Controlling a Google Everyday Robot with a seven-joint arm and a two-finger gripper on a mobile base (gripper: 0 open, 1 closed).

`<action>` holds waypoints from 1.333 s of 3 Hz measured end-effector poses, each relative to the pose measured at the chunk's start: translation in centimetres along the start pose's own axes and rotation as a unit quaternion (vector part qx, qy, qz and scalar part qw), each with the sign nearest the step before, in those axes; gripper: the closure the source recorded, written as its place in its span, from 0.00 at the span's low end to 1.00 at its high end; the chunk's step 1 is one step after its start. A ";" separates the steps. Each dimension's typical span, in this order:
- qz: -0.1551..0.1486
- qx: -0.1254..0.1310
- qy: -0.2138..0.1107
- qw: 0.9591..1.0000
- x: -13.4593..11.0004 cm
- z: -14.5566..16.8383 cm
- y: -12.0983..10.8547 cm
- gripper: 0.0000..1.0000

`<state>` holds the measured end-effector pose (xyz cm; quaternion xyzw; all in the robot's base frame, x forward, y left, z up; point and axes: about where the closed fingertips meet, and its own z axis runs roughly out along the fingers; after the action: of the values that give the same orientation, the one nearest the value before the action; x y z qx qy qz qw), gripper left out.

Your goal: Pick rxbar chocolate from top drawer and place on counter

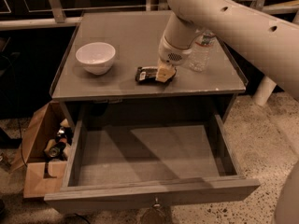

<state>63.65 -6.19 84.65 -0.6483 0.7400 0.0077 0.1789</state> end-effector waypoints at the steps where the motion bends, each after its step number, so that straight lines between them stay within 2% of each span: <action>1: 0.001 -0.010 -0.008 1.000 0.1 0.9 -0.1 1.00; 2: 0.001 -0.011 -0.009 1.000 0.1 1.0 -0.1 0.82; 4: 0.001 -0.011 -0.009 1.000 0.1 1.0 -0.1 0.36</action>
Offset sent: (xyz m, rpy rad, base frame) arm 0.0027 0.0007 -0.0077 0.0158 0.0155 0.0060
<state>63.99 -6.08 83.69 -0.6493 0.7391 0.0218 0.1780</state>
